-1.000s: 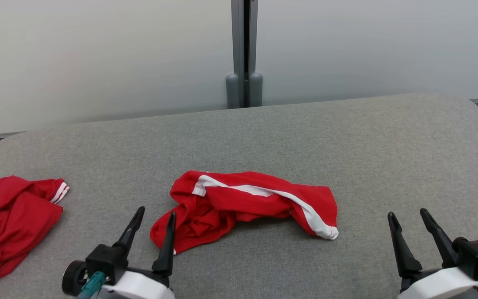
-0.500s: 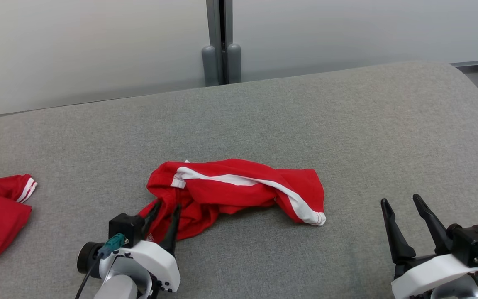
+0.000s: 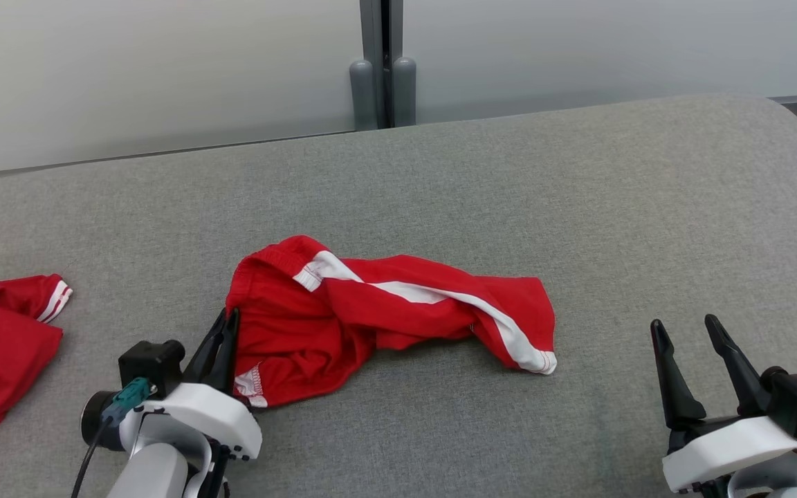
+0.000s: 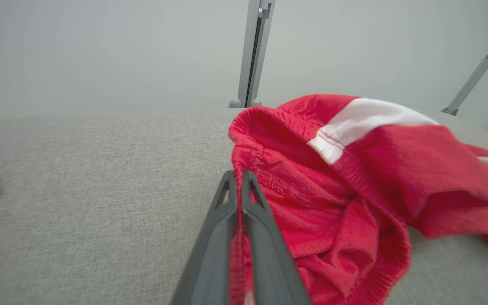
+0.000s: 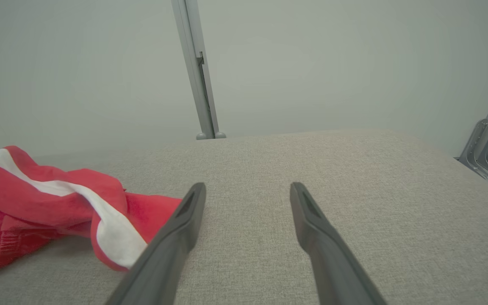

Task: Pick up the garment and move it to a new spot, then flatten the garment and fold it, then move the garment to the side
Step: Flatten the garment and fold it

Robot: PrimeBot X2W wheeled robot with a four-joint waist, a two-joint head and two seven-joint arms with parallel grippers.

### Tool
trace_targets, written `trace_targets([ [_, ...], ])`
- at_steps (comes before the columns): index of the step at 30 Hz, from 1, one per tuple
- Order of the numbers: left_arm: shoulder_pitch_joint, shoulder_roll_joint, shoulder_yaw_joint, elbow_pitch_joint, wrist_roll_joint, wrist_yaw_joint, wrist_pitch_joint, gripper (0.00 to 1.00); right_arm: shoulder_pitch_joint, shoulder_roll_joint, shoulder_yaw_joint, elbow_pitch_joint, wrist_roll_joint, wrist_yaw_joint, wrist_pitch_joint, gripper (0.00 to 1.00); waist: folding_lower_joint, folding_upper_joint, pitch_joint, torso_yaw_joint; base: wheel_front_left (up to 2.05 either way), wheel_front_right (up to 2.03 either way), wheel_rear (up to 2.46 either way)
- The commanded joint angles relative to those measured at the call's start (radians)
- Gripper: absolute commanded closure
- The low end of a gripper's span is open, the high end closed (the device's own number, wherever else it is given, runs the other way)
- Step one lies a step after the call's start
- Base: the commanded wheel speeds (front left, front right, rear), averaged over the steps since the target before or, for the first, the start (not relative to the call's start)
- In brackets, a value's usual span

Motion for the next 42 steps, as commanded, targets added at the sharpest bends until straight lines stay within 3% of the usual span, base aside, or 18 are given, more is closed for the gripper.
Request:
trace_targets([
  [1,0.024,0.015,0.012,-0.031,-0.008,0.007,-0.003,1.00,-0.005,0.000,-0.006,0.000,0.003,0.000,-0.007,0.00,0.0000,0.0000,-0.001,0.007,0.00,0.00,0.00],
  [15,0.194,0.124,0.097,-0.433,-0.072,0.087,0.189,1.00,-0.008,0.008,-0.022,-0.004,0.003,0.000,-0.011,0.00,0.0000,0.0000,0.019,0.050,0.00,0.00,0.00],
  [23,0.161,0.103,0.079,-0.387,-0.103,0.079,0.232,1.00,-0.035,0.002,-0.006,0.006,0.012,0.000,-0.016,0.00,0.0000,0.0000,0.037,0.026,0.00,0.00,0.00],
  [24,0.154,0.093,0.073,-0.365,-0.109,0.075,0.234,0.58,-0.034,0.002,-0.007,0.007,0.013,0.000,-0.017,0.00,0.0000,0.0000,0.038,0.023,0.00,0.00,0.00],
  [25,0.146,0.084,0.071,-0.342,-0.110,0.078,0.229,0.06,-0.034,0.002,-0.008,0.009,0.013,0.000,-0.016,0.00,0.0000,0.0000,0.040,0.020,0.00,0.00,0.00],
  [26,0.137,0.079,0.069,-0.321,-0.109,0.081,0.219,0.00,-0.035,0.001,-0.007,0.010,0.013,0.000,-0.017,0.00,0.0000,0.0000,0.041,0.016,0.00,0.00,0.00],
  [34,0.130,0.029,0.074,-0.238,-0.088,0.098,0.055,0.00,-0.033,-0.001,-0.010,0.016,0.007,0.000,-0.021,0.00,0.0000,0.0000,0.023,-0.009,0.00,0.00,0.00],
  [39,0.170,0.010,0.092,-0.325,-0.029,0.139,0.000,0.00,-0.014,-0.006,-0.023,0.007,-0.002,0.000,-0.013,0.00,0.0000,0.0000,-0.005,-0.001,0.00,0.00,0.00],
  [42,0.190,0.014,0.100,-0.420,0.038,0.142,-0.003,0.00,-0.005,-0.007,-0.030,-0.002,-0.009,0.000,-0.006,0.00,0.0000,0.0000,-0.023,0.009,0.00,0.00,0.00],
])
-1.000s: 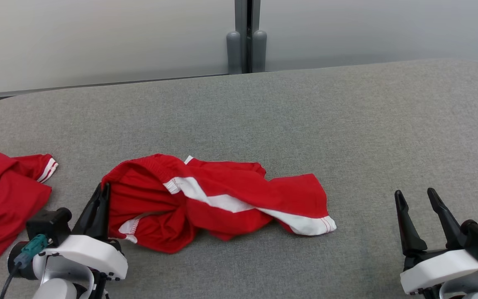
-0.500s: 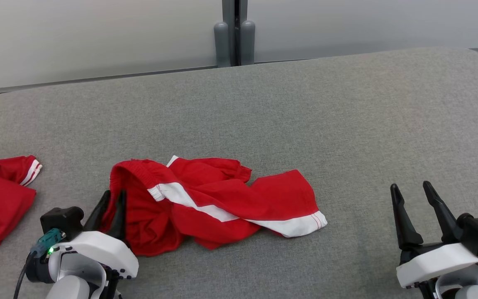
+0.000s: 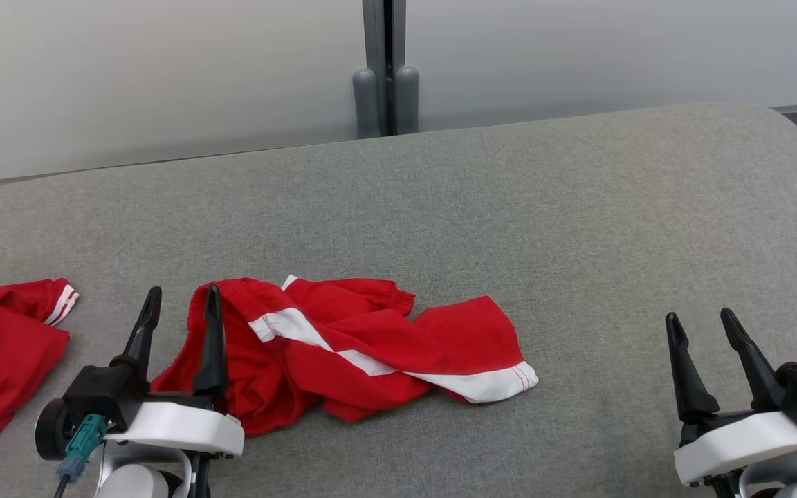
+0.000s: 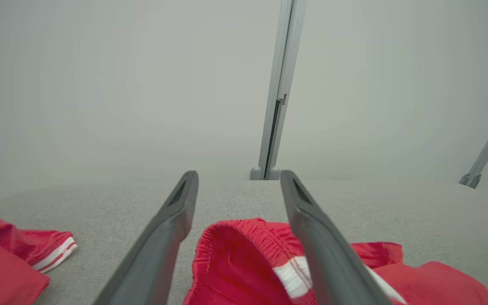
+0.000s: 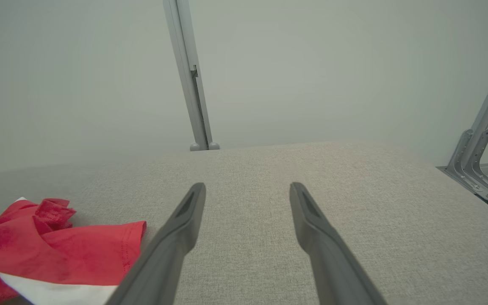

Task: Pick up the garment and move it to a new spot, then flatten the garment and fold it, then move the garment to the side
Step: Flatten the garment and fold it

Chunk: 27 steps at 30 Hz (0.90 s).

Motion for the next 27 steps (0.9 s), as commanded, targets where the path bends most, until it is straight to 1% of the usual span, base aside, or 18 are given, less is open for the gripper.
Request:
trace_targets([
  [1,0.014,0.008,0.006,-0.058,0.046,-0.002,-0.003,0.00,0.011,-0.005,-0.005,-0.009,-0.008,0.000,0.004,0.00,0.0000,0.0000,-0.015,0.011,0.00,0.00,0.00],
  [3,0.038,0.014,0.000,-0.102,0.091,-0.013,-0.002,0.00,0.021,-0.008,-0.006,-0.013,-0.012,0.000,0.009,0.00,0.0000,0.0000,-0.029,0.018,0.00,0.00,0.00],
  [7,0.070,0.026,-0.001,-0.134,0.125,-0.032,-0.002,0.00,0.041,-0.009,-0.005,-0.026,-0.021,0.000,0.023,0.00,0.0000,0.0000,-0.059,0.027,0.00,0.00,0.00],
  [10,0.111,0.042,0.016,-0.113,0.115,-0.041,-0.003,0.00,0.059,-0.010,0.002,-0.036,-0.023,0.000,0.031,0.00,0.0000,0.0000,-0.082,0.029,0.00,0.00,0.00],
  [15,0.153,0.046,0.028,-0.080,0.081,-0.059,-0.001,0.00,0.081,-0.011,0.013,-0.049,-0.026,0.000,0.044,0.00,0.0000,0.0000,-0.104,0.030,0.00,0.00,0.00],
  [20,0.186,0.039,0.037,-0.049,0.057,-0.053,0.001,0.00,0.101,-0.007,0.021,-0.064,-0.028,0.000,0.057,0.00,0.0000,0.0000,-0.119,0.035,0.00,0.00,0.00],
  [27,0.187,0.037,0.032,-0.021,0.046,-0.050,0.002,0.00,0.110,-0.008,0.034,-0.076,-0.026,0.000,0.073,0.00,0.0000,0.0000,-0.131,0.044,0.00,0.00,0.00],
])
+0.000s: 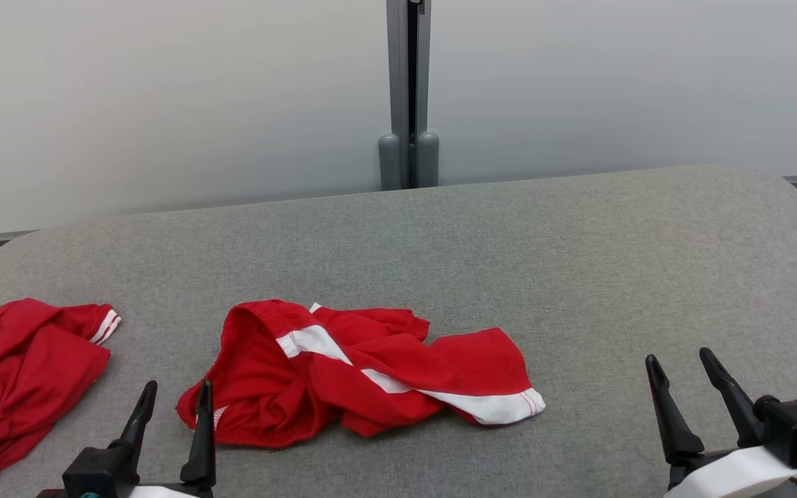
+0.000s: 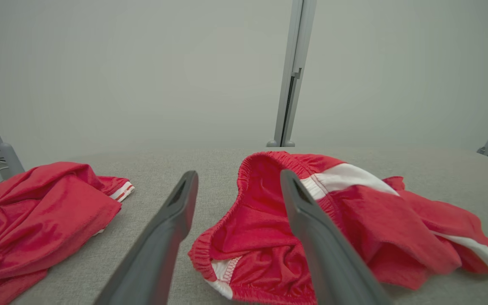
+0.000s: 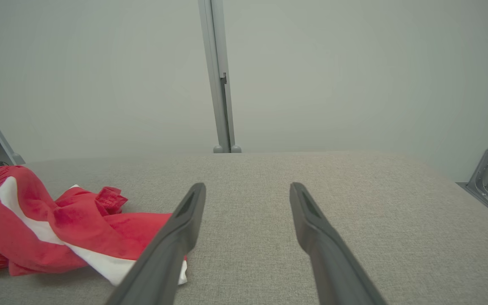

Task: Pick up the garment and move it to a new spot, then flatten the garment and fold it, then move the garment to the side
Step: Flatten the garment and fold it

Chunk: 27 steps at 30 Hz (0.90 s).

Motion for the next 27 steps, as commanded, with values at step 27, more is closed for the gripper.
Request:
trace_targets([
  [27,-0.267,-0.066,-0.124,0.207,-0.111,-0.096,0.203,0.00,-0.027,0.005,0.021,0.010,0.005,0.000,-0.005,0.00,0.0000,0.0000,0.046,-0.016,0.00,0.00,0.00],
])
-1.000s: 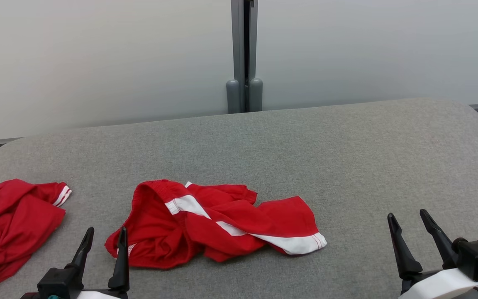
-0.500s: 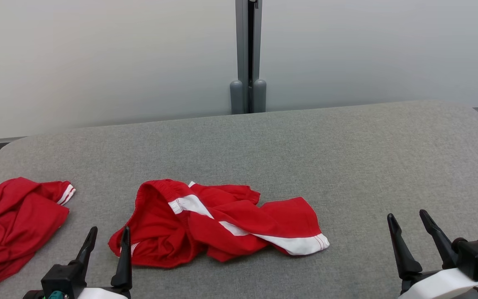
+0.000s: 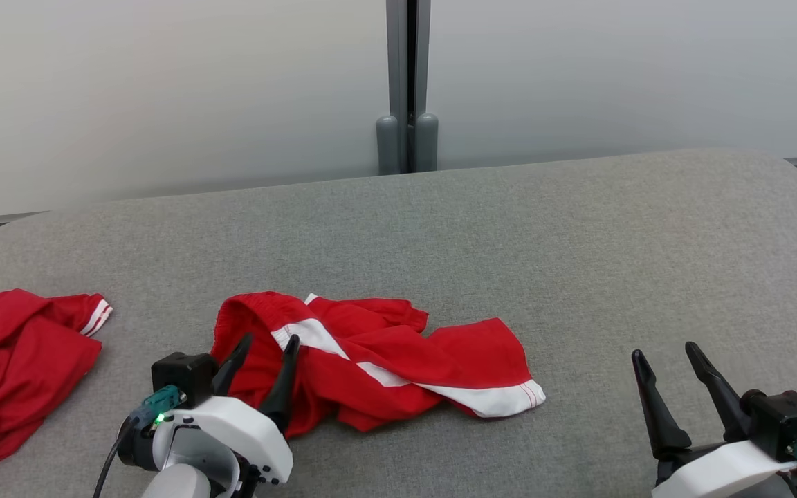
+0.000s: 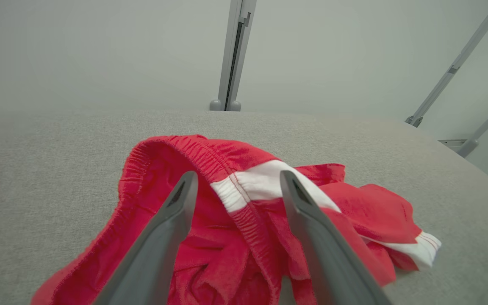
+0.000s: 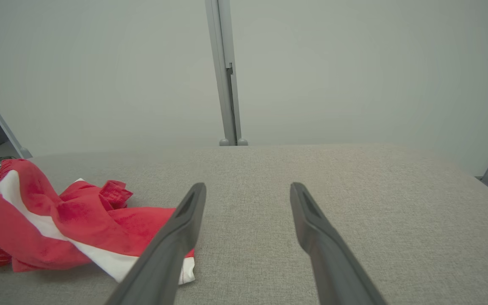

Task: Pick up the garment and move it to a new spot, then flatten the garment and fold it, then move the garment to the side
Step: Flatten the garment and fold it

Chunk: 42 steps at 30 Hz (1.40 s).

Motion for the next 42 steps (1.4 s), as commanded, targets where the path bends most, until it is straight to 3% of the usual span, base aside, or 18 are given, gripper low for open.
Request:
trace_targets([
  [1,-0.017,0.004,0.003,0.006,-0.005,-0.003,0.002,0.00,-0.006,-0.003,0.000,0.001,0.002,0.000,-0.003,0.00,0.0000,0.0000,0.009,-0.009,0.00,0.00,0.00],
  [11,-0.136,-0.012,0.012,0.176,-0.148,-0.040,0.081,0.00,-0.031,-0.012,0.013,0.024,0.016,0.000,-0.018,0.00,0.0000,0.0000,0.054,-0.042,0.00,0.00,0.00],
  [12,-0.140,-0.012,0.014,0.185,-0.163,-0.042,0.084,0.09,-0.034,-0.013,0.014,0.026,0.018,0.000,-0.021,0.00,0.0000,0.0000,0.057,-0.044,0.00,0.00,0.00],
  [13,-0.145,-0.012,0.016,0.190,-0.174,-0.042,0.081,0.27,-0.037,-0.013,0.014,0.027,0.019,0.000,-0.022,0.00,0.0000,0.0000,0.060,-0.045,0.00,0.00,0.00],
  [14,-0.151,-0.006,0.010,0.193,-0.171,-0.044,0.075,0.93,-0.040,-0.013,0.014,0.029,0.018,0.000,-0.024,0.00,0.0000,0.0000,0.062,-0.045,0.00,0.00,0.00],
  [15,-0.154,-0.004,0.007,0.197,-0.175,-0.045,0.072,1.00,-0.041,-0.012,0.013,0.030,0.018,0.000,-0.024,0.00,0.0000,0.0000,0.064,-0.044,0.00,0.00,0.00],
  [20,-0.169,0.010,-0.014,0.199,-0.180,-0.050,0.048,1.00,-0.049,-0.016,0.034,0.048,0.016,0.000,-0.020,0.00,0.0000,0.0000,0.068,-0.032,0.00,0.00,0.00],
  [25,-0.187,0.018,-0.036,0.200,-0.179,-0.050,0.040,1.00,-0.074,-0.022,0.120,0.110,0.032,0.000,-0.021,0.00,0.0000,0.0000,0.078,-0.009,0.00,0.00,0.00],
  [39,-0.246,0.017,-0.092,0.180,-0.160,-0.051,0.010,1.00,-0.266,0.010,0.288,0.526,0.100,0.000,-0.081,0.02,0.0000,0.0000,0.164,0.054,0.00,0.00,0.00],
  [40,-0.244,0.018,-0.094,0.179,-0.159,-0.051,0.005,1.00,-0.274,0.012,0.295,0.547,0.110,0.000,-0.089,0.33,0.0000,0.0000,0.166,0.055,0.00,0.00,0.00],
  [41,-0.243,0.018,-0.095,0.177,-0.160,-0.051,0.003,1.00,-0.281,0.015,0.304,0.561,0.123,0.000,-0.099,0.55,0.0000,0.0000,0.169,0.056,0.00,0.00,0.00],
  [42,-0.241,0.020,-0.095,0.175,-0.158,-0.050,-0.003,1.00,-0.287,0.016,0.315,0.572,0.133,0.000,-0.107,1.00,0.0000,0.0000,0.172,0.056,0.00,0.00,0.00],
])
